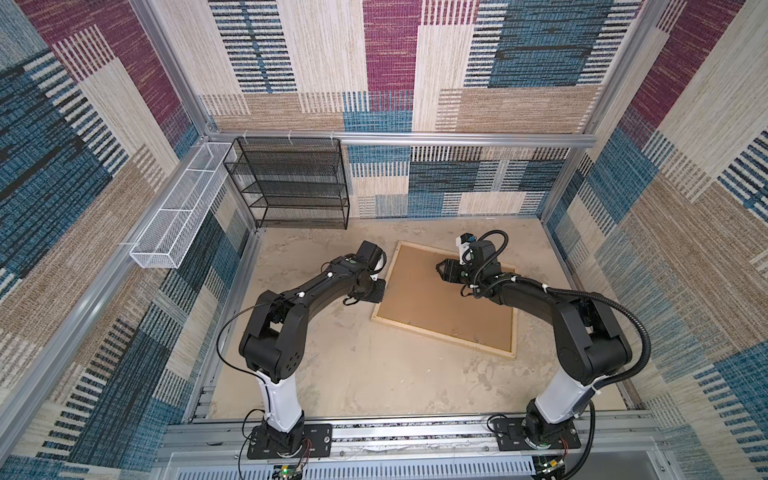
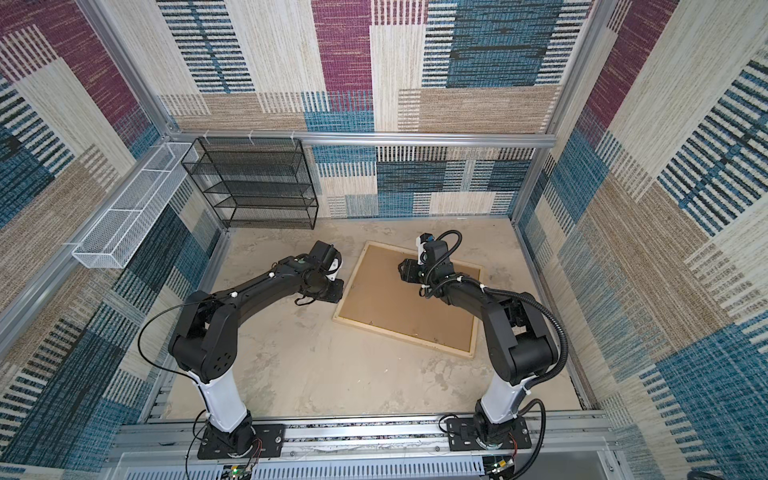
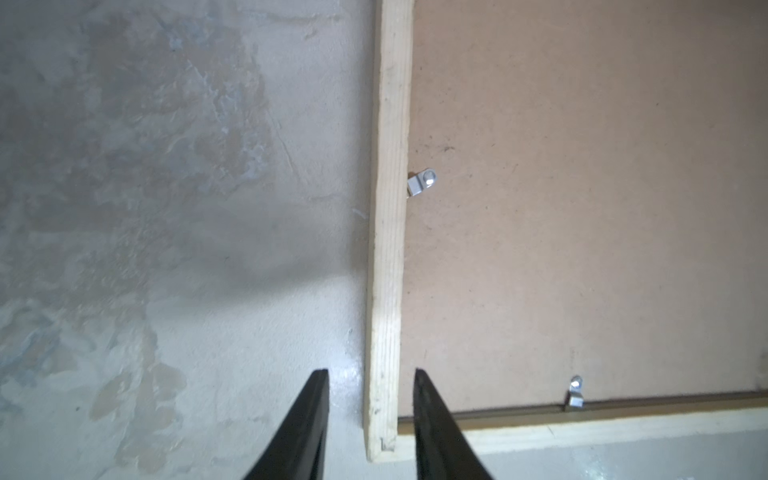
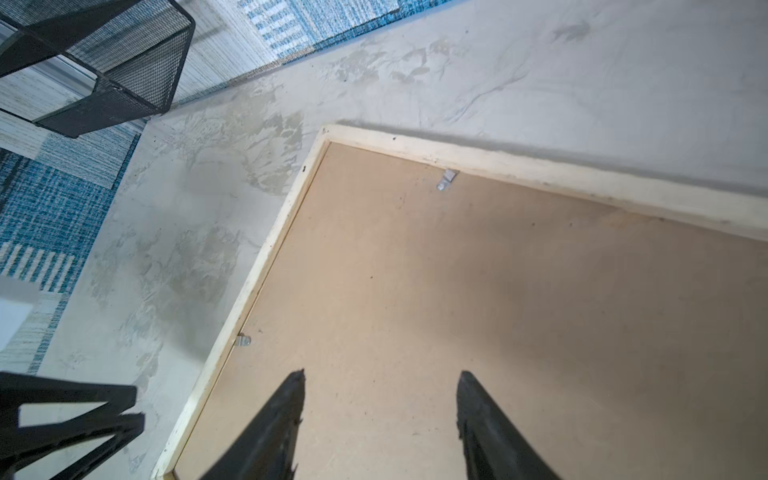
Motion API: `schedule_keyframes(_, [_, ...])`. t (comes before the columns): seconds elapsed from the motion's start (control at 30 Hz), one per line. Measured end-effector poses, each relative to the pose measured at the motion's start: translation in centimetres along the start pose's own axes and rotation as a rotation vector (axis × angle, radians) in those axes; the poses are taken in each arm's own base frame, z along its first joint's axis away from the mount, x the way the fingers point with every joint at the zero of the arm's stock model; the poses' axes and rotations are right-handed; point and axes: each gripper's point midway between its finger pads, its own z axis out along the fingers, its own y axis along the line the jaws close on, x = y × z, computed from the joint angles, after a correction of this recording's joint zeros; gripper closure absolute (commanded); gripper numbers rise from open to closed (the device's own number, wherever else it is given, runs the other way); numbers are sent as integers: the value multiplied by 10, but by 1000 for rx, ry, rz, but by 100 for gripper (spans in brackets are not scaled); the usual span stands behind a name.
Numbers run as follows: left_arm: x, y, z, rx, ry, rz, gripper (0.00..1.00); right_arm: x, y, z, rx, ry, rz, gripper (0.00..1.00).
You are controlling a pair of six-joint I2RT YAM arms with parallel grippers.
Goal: Put the photo into the frame
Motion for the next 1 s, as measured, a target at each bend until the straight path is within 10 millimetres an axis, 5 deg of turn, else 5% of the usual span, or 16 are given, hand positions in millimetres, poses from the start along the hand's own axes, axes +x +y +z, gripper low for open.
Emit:
schedule_keyframes(0.07, [12, -4, -5, -6, -6, -25, 58, -11, -12, 3, 29, -9, -2, 35])
schedule_keyframes(0.13, [28, -10, -7, 0, -3, -58, 46, -26, -27, 7, 66, -22, -1, 34])
schedule_keyframes(0.4, [90, -43, 2, 105, -5, -238, 44, -79, -91, 54, 126, 2, 0, 32])
schedule_keyframes(0.7, [83, -74, 17, 208, -41, -332, 45, -92, -112, 100, 77, 96, -32, 31])
schedule_keyframes(1.0, [73, -75, 22, 214, -55, -350, 45, -75, -135, 96, 65, 168, -14, 31])
